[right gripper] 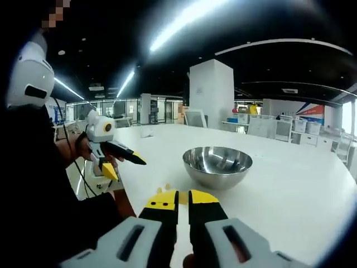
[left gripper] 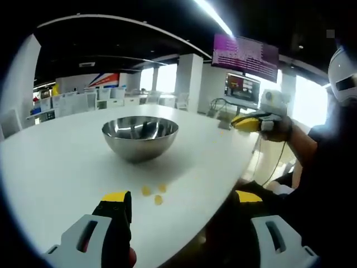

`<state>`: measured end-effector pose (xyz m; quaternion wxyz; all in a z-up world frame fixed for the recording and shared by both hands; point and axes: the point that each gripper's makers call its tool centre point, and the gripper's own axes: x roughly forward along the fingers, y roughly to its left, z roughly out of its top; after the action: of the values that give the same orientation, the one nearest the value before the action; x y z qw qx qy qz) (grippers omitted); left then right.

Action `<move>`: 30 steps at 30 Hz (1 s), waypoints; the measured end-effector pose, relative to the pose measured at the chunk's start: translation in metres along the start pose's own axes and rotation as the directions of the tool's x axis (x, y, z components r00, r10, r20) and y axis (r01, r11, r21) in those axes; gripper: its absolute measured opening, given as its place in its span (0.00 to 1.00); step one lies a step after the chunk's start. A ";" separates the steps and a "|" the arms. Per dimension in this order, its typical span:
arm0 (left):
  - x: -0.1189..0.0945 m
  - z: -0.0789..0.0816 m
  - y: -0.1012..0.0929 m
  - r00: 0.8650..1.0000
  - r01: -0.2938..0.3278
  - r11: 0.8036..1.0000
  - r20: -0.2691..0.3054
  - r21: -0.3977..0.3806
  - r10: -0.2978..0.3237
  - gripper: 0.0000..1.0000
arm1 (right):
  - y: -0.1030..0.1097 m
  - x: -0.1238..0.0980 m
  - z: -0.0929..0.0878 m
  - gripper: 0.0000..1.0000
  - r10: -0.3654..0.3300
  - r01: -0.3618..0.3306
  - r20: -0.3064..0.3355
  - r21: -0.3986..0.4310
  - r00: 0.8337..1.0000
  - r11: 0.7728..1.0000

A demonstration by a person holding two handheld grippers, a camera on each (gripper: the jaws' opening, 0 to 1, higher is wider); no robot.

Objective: Pick up the QQ candy scattered on the table and place it into the stainless steel bowl on the table

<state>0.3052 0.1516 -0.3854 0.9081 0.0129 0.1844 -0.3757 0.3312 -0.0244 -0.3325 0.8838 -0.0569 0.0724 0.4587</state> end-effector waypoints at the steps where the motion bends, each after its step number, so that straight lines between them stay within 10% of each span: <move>1: 0.001 0.000 -0.001 1.000 0.002 1.000 -0.001 0.000 -0.002 0.74 | -0.003 -0.001 0.000 0.08 -0.007 0.007 0.002 0.000 1.000 1.000; 30: 0.001 -0.005 0.003 1.000 0.011 1.000 0.000 -0.015 -0.011 0.74 | -0.072 0.084 0.040 0.08 0.018 -0.030 -0.094 -0.130 0.995 0.991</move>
<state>0.3059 0.1539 -0.3907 0.9061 0.0053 0.1874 -0.3793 0.4411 0.0089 -0.3060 0.8683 -0.1350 0.0835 0.4699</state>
